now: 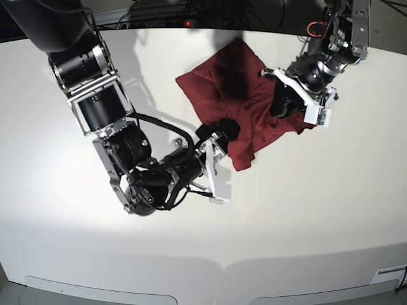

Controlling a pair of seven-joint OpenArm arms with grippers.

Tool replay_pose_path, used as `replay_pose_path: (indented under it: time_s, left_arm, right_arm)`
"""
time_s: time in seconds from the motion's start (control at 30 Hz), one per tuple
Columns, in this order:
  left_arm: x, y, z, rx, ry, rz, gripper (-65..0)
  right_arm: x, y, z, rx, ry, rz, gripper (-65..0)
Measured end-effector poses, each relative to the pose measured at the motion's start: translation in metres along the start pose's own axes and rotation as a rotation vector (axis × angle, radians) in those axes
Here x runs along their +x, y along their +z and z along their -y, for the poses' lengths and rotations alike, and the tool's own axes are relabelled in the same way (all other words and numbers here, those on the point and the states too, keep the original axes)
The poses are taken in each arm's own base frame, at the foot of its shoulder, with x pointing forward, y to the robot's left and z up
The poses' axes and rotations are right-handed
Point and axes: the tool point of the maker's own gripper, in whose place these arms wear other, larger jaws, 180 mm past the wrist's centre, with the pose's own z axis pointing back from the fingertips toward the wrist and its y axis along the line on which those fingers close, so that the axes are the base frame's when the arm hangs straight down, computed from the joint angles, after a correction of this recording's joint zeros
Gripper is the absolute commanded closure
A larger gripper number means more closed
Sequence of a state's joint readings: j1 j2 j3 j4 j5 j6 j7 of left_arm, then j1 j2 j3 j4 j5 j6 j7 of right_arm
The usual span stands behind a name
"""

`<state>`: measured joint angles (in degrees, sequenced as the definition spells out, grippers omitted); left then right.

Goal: Fold the T-shirt properly

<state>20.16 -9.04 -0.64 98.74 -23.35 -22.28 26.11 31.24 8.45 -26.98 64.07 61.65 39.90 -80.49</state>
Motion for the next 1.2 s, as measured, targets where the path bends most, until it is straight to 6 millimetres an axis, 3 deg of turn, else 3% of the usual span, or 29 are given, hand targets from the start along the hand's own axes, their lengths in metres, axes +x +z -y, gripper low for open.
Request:
replay_pose_path:
  time_s: [0.2,0.43,0.77,1.0,1.2]
  left_arm:
    - [-0.003,0.0,-0.006,0.033,-0.064,-0.02,-7.4]
    - [0.017,0.011,-0.05,0.218,-0.04,0.073,-7.4]
    - [0.028,0.03,-0.086,0.32,-0.025,0.109,-7.4]
    - [0.032,0.039,-0.101,0.364,-0.018,0.123,-7.4]
    - [0.032,0.039,-0.101,0.363,-0.018,0.123,-7.4]
  right_arm:
    - [-0.007,-0.01,-0.006,0.012,0.02,-0.046,-30.8]
    - [-0.001,-0.009,-0.013,0.052,0.018,-0.016,-30.8]
    - [-0.003,-0.011,-0.014,0.054,0.023,-0.028,-30.8]
    - [-0.019,-0.021,-0.009,0.003,0.055,-0.13,-30.4]
    - [-0.035,-0.033,-0.01,-0.025,0.096,-0.234,-17.0]
